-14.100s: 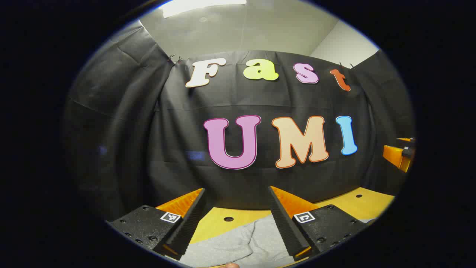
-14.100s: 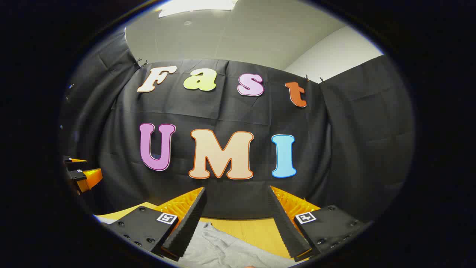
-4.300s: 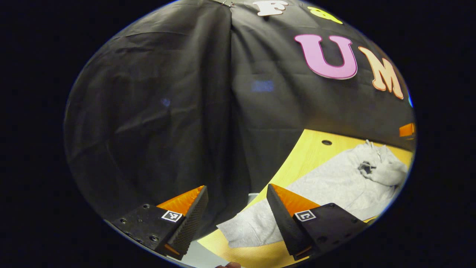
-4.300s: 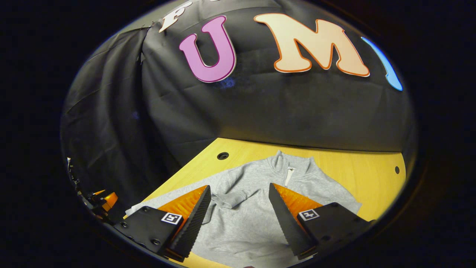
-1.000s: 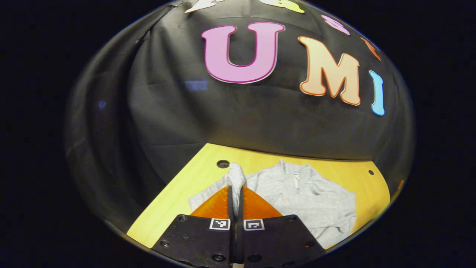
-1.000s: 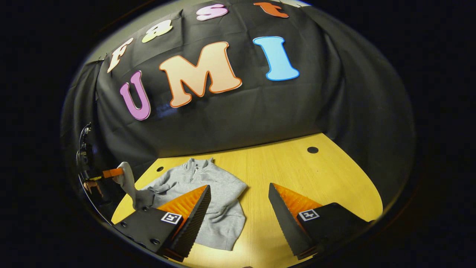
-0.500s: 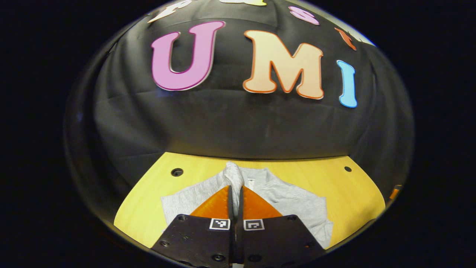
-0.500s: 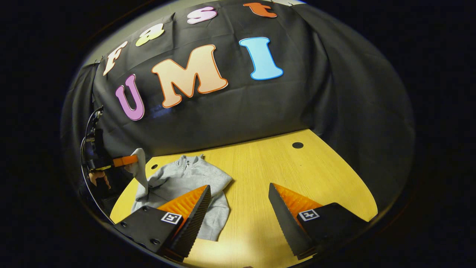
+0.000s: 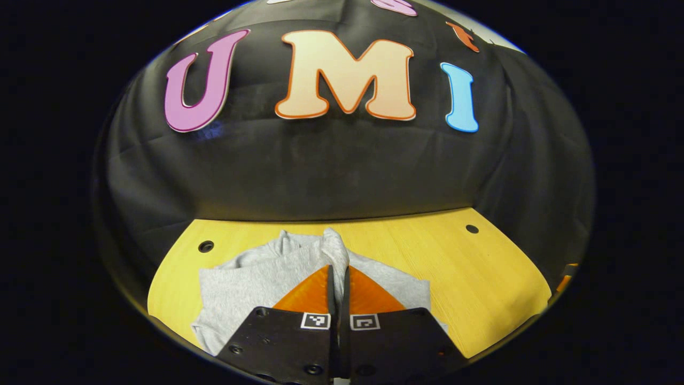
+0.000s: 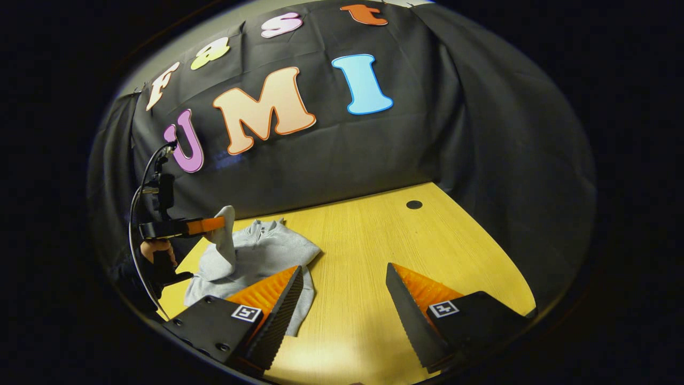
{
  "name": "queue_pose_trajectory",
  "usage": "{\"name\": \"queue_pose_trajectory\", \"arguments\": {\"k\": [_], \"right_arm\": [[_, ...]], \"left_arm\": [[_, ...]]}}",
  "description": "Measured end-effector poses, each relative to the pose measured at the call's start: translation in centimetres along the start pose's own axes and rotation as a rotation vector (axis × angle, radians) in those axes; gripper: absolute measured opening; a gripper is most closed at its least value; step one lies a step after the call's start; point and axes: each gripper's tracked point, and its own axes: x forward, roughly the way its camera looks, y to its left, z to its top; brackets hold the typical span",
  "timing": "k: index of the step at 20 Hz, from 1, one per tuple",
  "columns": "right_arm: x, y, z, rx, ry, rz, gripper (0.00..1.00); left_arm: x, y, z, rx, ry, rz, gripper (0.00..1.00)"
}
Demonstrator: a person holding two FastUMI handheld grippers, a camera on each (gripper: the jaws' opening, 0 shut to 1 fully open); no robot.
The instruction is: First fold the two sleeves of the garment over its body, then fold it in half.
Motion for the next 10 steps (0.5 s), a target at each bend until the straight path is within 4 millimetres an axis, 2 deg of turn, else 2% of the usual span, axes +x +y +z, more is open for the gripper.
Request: {"name": "queue_pose_trajectory", "arguments": {"k": [6,10], "right_arm": [[-0.3,-1.2,-1.0,0.005,0.016,-0.002,0.98],[-0.1,-1.0,-1.7,0.004,0.027,0.014,0.97]], "left_arm": [[2.4,-3.6,-2.7,0.03,0.063,-0.033,0.0],[3.9,-4.3,-5.6,0.074,0.123,-0.008,0.01]]}}
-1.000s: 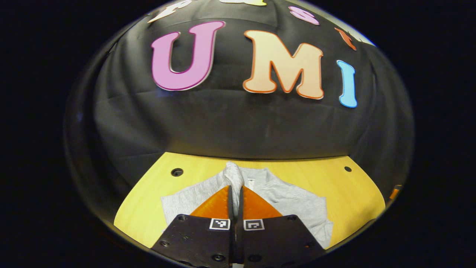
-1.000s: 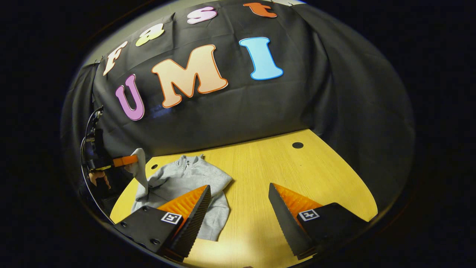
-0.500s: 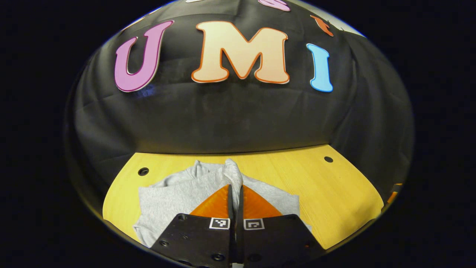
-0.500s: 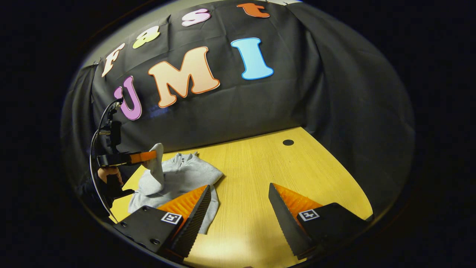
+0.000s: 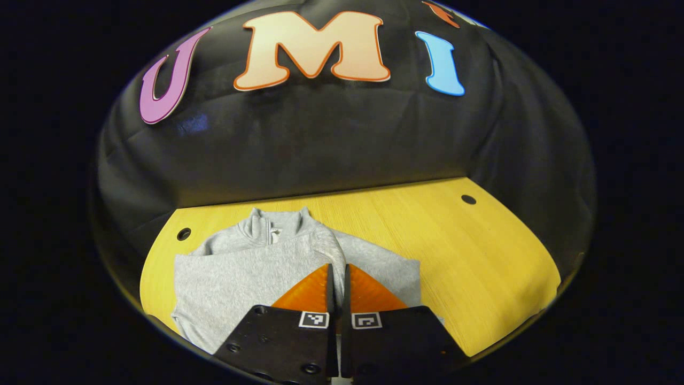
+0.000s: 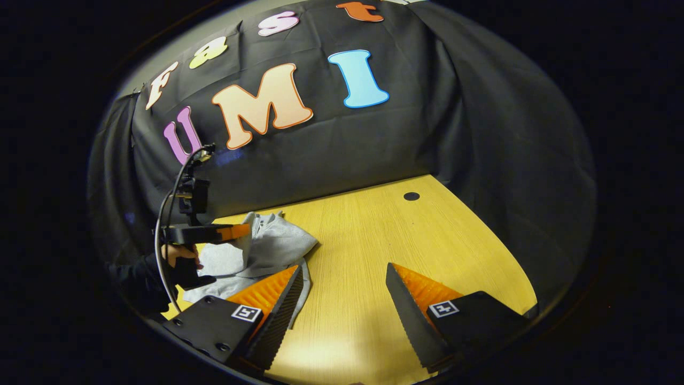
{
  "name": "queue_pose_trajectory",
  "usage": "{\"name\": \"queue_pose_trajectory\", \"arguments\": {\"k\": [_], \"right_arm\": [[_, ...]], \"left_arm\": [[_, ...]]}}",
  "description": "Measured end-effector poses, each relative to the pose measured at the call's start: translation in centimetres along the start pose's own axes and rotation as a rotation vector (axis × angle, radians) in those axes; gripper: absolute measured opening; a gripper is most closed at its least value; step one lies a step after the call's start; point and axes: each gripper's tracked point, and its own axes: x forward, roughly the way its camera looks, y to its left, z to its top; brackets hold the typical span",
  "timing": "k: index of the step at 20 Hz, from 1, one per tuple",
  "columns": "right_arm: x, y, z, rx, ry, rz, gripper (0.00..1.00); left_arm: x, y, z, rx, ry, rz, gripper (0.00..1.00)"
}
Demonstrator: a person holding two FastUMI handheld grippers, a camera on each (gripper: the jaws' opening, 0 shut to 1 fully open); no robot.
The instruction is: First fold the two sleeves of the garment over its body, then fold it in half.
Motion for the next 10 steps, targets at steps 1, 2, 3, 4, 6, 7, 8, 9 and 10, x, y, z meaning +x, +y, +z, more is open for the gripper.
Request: {"name": "queue_pose_trajectory", "arguments": {"k": [1,2,3,4,6,7,8,9,10], "right_arm": [[0.1,0.2,-0.2,0.0,0.003,0.007,0.98],[0.2,0.4,-0.3,-0.001,0.005,0.013,0.98],[0.1,0.6,-0.4,-0.003,0.007,0.02,0.98],[0.3,0.8,-0.6,-0.005,0.011,0.028,0.98],[0.5,1.3,-0.7,-0.011,0.018,0.041,0.98],[0.6,1.7,-0.8,-0.011,0.021,0.05,0.98],[0.7,2.3,-0.8,-0.011,0.022,0.059,0.98],[0.9,2.8,-0.8,-0.015,0.018,0.067,0.98],[1.1,3.4,-0.7,-0.021,0.015,0.07,0.98]], "left_arm": [[0.3,-0.4,-0.2,-0.003,-0.001,-0.008,0.03],[0.5,-1.0,-0.4,-0.015,0.002,-0.034,0.04],[0.4,-1.7,-0.3,-0.03,0.0,-0.06,0.14],[0.4,-1.9,-0.2,-0.039,-0.007,-0.07,0.2],[-0.3,-1.6,0.5,-0.028,-0.035,-0.052,0.54],[-1.0,-1.0,0.9,-0.019,-0.052,-0.038,0.72],[-1.7,-0.3,1.3,-0.013,-0.075,-0.025,0.79],[-2.5,0.4,1.5,-0.013,-0.094,-0.018,0.9],[-3.4,1.2,1.3,-0.017,-0.103,-0.006,0.93]]}}
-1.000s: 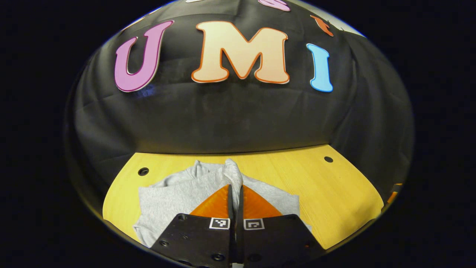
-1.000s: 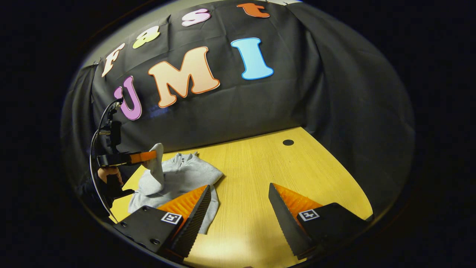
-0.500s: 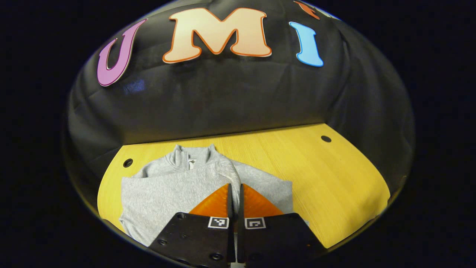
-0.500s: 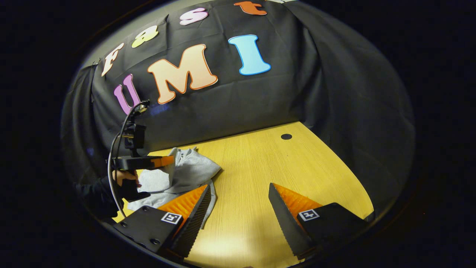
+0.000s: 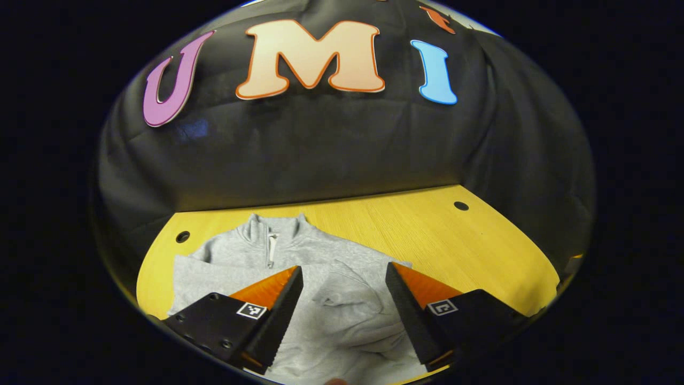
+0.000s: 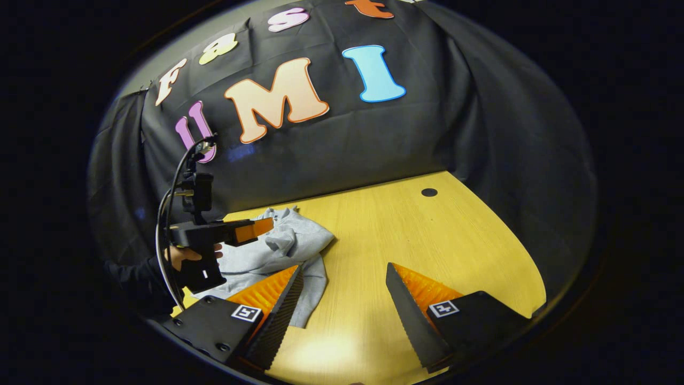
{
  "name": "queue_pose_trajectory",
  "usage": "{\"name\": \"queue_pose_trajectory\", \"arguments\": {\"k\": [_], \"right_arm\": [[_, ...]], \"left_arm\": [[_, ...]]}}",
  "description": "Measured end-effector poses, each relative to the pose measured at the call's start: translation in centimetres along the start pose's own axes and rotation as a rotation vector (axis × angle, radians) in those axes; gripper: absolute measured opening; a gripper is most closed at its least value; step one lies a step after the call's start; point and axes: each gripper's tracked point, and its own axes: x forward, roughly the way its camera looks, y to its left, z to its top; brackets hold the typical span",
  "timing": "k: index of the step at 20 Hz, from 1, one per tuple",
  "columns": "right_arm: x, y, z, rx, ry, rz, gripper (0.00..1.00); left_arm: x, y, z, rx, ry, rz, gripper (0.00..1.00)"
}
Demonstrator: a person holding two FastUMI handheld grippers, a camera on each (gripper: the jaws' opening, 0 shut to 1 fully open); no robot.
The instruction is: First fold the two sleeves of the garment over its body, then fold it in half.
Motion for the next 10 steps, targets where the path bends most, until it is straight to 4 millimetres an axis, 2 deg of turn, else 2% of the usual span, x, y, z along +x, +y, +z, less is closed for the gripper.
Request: {"name": "queue_pose_trajectory", "arguments": {"k": [2,3,4,6,10], "right_arm": [[0.5,1.3,0.0,-0.008,-0.006,0.005,0.98],[0.7,2.1,0.0,-0.008,-0.01,0.008,0.94],[1.0,2.9,0.0,-0.005,-0.013,0.012,0.98],[1.4,4.7,-0.3,-0.007,-0.013,0.024,0.98],[2.7,7.4,-1.8,-0.03,0.002,0.023,0.98]], "left_arm": [[-2.2,2.1,0.0,-0.02,-0.016,0.016,0.95],[-3.3,3.4,0.0,-0.03,-0.023,0.026,0.95],[-4.4,4.8,-0.2,-0.036,-0.03,0.041,0.95],[-6.4,7.9,-0.9,-0.04,-0.036,0.072,0.95],[-9.7,14.1,-3.5,-0.041,-0.019,0.156,0.95]]}}
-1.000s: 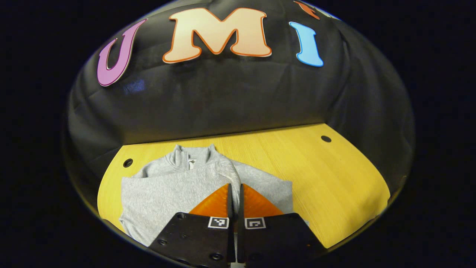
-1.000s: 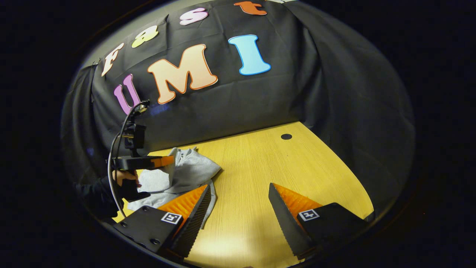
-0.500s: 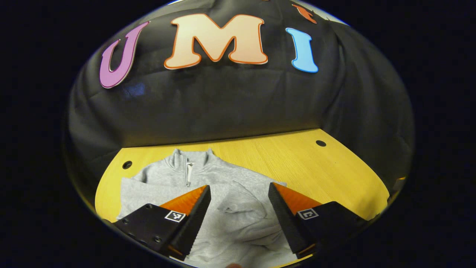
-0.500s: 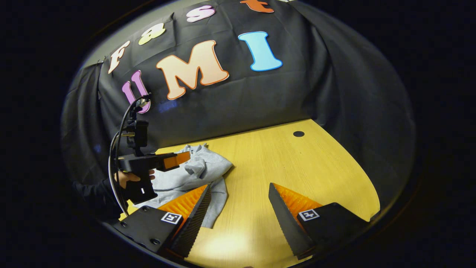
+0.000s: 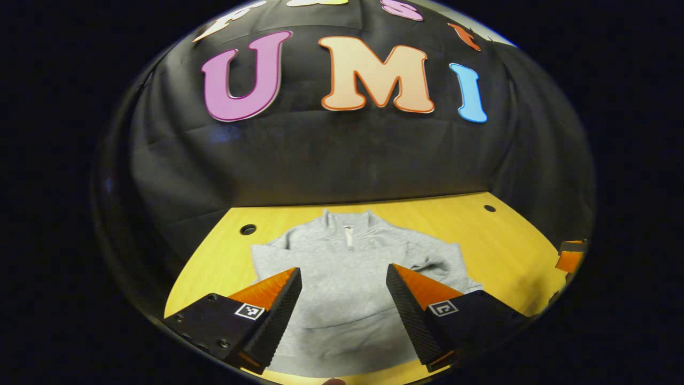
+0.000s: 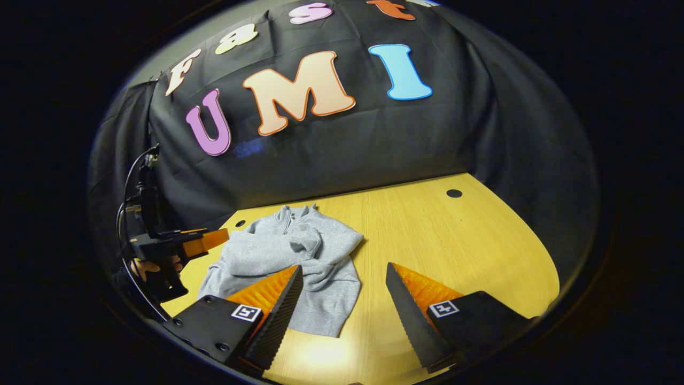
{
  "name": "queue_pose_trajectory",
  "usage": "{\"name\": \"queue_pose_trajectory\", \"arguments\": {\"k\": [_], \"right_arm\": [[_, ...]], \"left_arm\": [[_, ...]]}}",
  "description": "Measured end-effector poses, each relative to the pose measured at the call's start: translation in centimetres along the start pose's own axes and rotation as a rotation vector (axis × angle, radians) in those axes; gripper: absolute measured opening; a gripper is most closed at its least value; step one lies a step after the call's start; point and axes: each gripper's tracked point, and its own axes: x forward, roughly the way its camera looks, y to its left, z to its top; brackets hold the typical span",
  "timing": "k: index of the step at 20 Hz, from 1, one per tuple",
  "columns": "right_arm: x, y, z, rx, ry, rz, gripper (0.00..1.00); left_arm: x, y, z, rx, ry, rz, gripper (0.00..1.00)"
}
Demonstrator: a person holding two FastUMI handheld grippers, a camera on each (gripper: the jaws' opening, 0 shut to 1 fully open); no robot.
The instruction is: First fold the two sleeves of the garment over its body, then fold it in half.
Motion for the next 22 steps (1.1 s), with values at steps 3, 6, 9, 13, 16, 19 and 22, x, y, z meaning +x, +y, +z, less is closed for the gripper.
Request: {"name": "queue_pose_trajectory", "arguments": {"k": [3,6,9,13,16,19,22], "right_arm": [[1.1,1.6,-1.5,-0.021,0.02,-0.009,0.98],[2.2,2.8,-3.2,-0.052,0.05,-0.024,0.98],[3.1,3.4,-4.9,-0.081,0.078,-0.048,0.98],[4.2,3.3,-7.6,-0.097,0.136,-0.079,0.98],[4.9,3.0,-10.1,-0.097,0.192,-0.101,0.98],[5.4,2.8,-11.8,-0.108,0.227,-0.113,0.94],[5.9,2.6,-13.9,-0.13,0.275,-0.119,0.94]], "left_arm": [[-1.5,3.9,-2.7,-0.045,0.039,0.04,0.95],[-2.3,6.9,-5.6,-0.08,0.082,0.07,0.95],[-3.0,8.8,-8.8,-0.099,0.135,0.084,0.94],[-3.4,10.2,-12.8,-0.122,0.189,0.093,0.92],[-3.3,10.5,-15.2,-0.131,0.238,0.1,0.92],[-3.2,10.8,-16.9,-0.125,0.27,0.11,0.93],[-2.9,11.0,-17.9,-0.115,0.291,0.122,0.93]]}}
